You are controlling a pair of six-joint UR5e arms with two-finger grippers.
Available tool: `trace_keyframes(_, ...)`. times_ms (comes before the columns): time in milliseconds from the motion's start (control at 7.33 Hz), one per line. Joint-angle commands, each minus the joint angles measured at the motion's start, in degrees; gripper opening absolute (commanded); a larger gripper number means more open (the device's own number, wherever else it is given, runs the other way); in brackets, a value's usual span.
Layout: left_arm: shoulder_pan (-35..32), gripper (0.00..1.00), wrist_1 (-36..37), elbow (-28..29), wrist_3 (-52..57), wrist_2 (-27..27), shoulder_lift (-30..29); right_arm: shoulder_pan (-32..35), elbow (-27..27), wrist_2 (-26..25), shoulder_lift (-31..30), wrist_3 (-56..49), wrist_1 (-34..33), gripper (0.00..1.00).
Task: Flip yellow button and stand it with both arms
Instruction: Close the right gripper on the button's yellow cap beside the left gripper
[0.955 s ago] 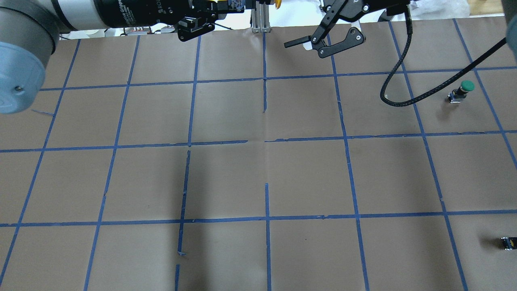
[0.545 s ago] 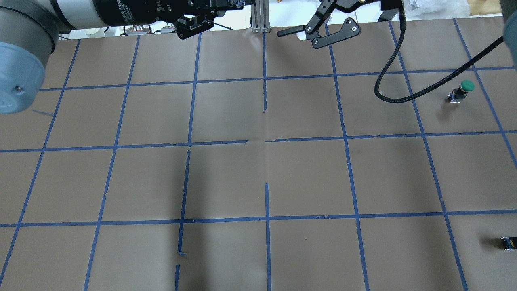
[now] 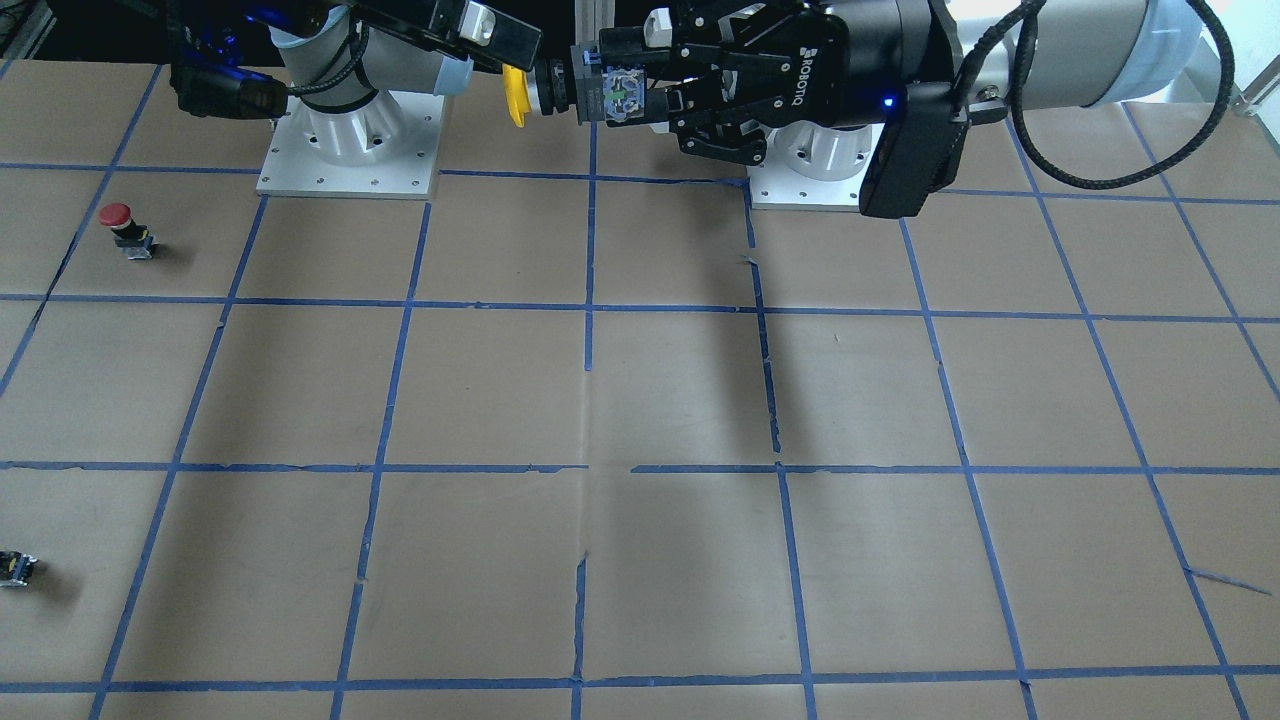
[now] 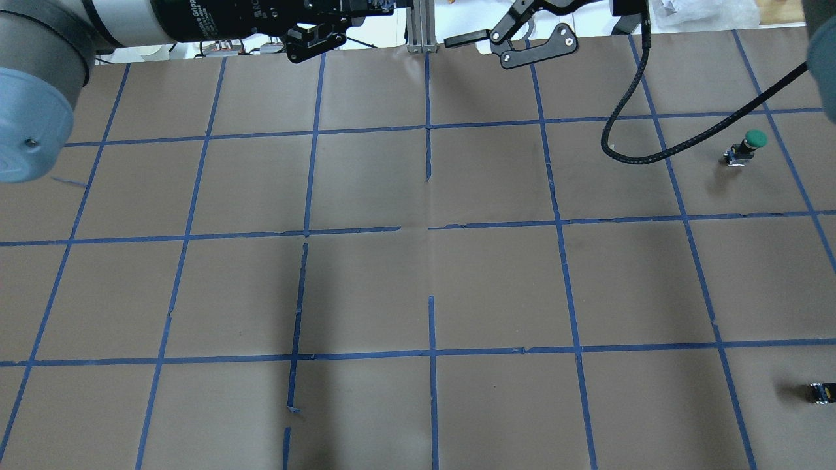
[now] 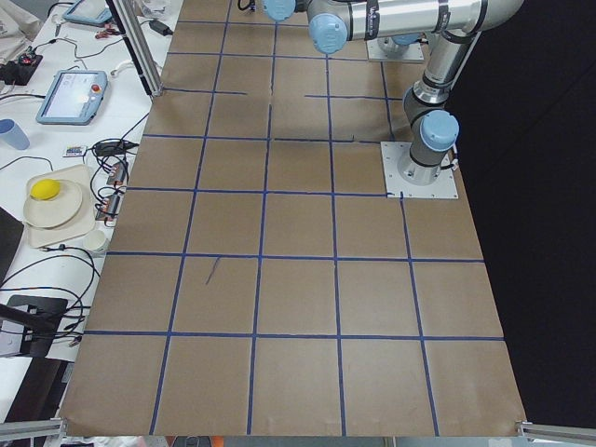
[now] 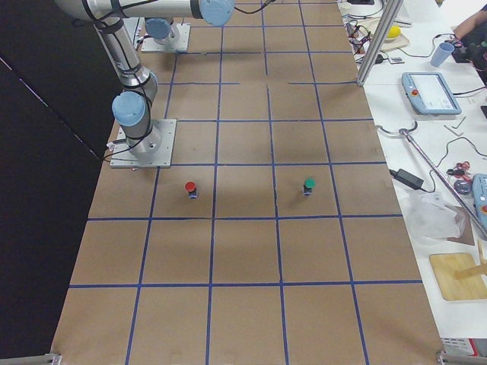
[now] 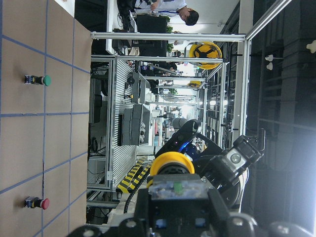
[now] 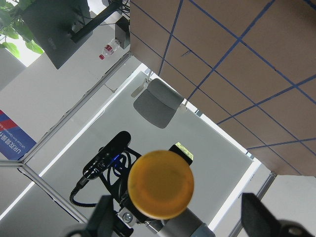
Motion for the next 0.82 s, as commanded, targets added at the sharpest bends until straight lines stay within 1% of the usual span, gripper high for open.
trace_keyframes(0,0.0,0.26,0.1,0.0,0.0,0.0,0.0,0.0,0.0,0.0,0.5,0.1,-0.4,0.83)
trace_keyframes(409,0.0,0.26,0.3,0.0,0.0,0.0,0.0,0.0,-0.3,0.0,0.5,1.3,-0.5,0.81)
trace_keyframes(545,0.0,0.26,0.4,0.0,0.0,0.0,0.0,0.0,-0.3,0.0,0.5,1.3,-0.5,0.7)
trace_keyframes(682,-0.1,0.26,0.3,0.0,-0.1,0.0,0.0,0.0,-0.2,0.0,0.5,1.3,-0.5,0.56)
